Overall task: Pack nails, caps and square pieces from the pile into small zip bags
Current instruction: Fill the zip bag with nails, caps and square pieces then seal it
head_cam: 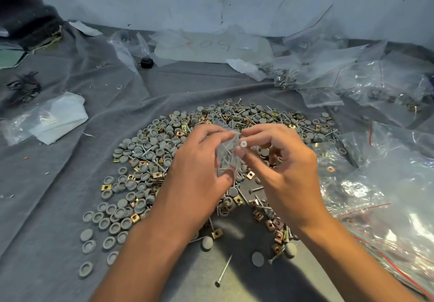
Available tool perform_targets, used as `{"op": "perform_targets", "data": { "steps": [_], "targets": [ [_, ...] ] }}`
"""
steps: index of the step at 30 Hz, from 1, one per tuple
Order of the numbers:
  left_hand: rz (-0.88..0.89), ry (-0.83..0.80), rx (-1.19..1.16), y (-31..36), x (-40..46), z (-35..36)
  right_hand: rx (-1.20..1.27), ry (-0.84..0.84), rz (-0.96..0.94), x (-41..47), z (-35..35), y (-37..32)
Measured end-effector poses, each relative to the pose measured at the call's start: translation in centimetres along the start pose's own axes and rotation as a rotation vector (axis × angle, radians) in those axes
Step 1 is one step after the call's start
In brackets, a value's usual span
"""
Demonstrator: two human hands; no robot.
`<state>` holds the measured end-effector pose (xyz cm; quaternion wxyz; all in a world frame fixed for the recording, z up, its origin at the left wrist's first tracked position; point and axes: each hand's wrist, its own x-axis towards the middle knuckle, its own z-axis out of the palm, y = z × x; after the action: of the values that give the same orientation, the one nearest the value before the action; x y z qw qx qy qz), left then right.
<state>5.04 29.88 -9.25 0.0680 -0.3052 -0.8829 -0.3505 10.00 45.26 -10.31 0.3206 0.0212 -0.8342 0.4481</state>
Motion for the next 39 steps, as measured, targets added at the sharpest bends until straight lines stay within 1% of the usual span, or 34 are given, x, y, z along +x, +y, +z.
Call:
{"op": "perform_targets", "data": {
  "steps": [3, 4, 6, 7, 8, 9, 11, 14, 16, 18, 21, 23, 27, 28, 29, 30, 31, 32, 33, 37, 39],
  "targets": [
    [-0.005, 0.018, 0.011, -0.2, 0.0, 0.0, 0.027, -0.005, 0.051, 0.1, -0.7, 0.4],
    [-0.01, 0.029, 0.012, -0.3, 0.0, -0.1, 0.019, -0.049, 0.095, 0.1, -1.1, 0.7],
    [-0.025, 0.056, 0.009, -0.6, 0.2, -0.2, -0.047, -0.2, 0.186, 0.0, -1.6, 1.4],
    [-0.032, 0.066, 0.008, -0.7, 0.2, -0.3, -0.083, -0.272, 0.211, -0.3, -1.7, 1.8],
    [-0.037, 0.07, 0.009, -0.8, 0.2, -0.4, -0.106, -0.306, 0.217, -0.5, -1.7, 2.0],
    [-0.039, 0.066, 0.012, -0.9, 0.2, -0.4, -0.106, -0.3, 0.211, -0.7, -1.7, 2.1],
    [-0.035, 0.043, 0.022, -0.9, 0.2, -0.4, -0.021, -0.222, 0.172, -0.8, -1.6, 1.7],
    [-0.028, 0.007, 0.031, -0.5, 0.2, -0.2, 0.087, -0.076, 0.015, -0.3, -1.3, 0.5],
    [-0.018, -0.015, 0.04, -0.2, 0.1, 0.0, 0.04, -0.002, -0.095, -0.2, -0.5, 0.1],
    [-0.004, -0.027, 0.037, 0.1, 0.1, 0.2, -0.054, 0.041, -0.163, -0.3, 0.3, -0.1],
    [-0.001, -0.005, 0.002, 0.2, 0.2, 0.2, -0.268, 0.046, -0.262, -0.6, 0.9, 0.6],
    [-0.001, 0.01, -0.011, 0.1, 0.2, 0.1, -0.356, 0.012, -0.254, -0.6, 0.8, 1.1],
    [-0.013, 0.02, 0.0, -0.1, 0.1, -0.2, -0.359, -0.012, -0.176, -0.5, -0.2, 1.7],
    [-0.018, 0.024, 0.001, -0.2, 0.1, -0.3, -0.361, -0.054, -0.112, -0.4, -0.6, 1.9],
    [-0.024, 0.025, 0.003, -0.3, 0.1, -0.3, -0.388, -0.149, -0.02, -0.4, -1.1, 2.2],
    [-0.029, 0.023, 0.006, -0.3, 0.1, -0.3, -0.448, -0.292, 0.07, -0.5, -1.4, 2.6],
    [-0.033, 0.021, 0.01, -0.3, 0.1, -0.3, -0.529, -0.434, 0.122, -0.8, -1.7, 3.1],
    [-0.033, 0.021, 0.014, -0.3, 0.1, -0.3, -0.608, -0.538, 0.13, -1.1, -1.8, 3.5],
    [-0.032, 0.022, 0.016, -0.4, 0.1, -0.3, -0.672, -0.592, 0.116, -1.3, -1.8, 3.7],
    [-0.033, 0.026, 0.019, -0.4, 0.0, -0.2, -0.845, -0.648, -0.026, -1.2, -2.1, 4.1],
    [-0.031, 0.026, 0.024, -0.4, 0.0, -0.2, -0.831, -0.661, -0.025, -1.2, -2.0, 4.2]
  ]
}}
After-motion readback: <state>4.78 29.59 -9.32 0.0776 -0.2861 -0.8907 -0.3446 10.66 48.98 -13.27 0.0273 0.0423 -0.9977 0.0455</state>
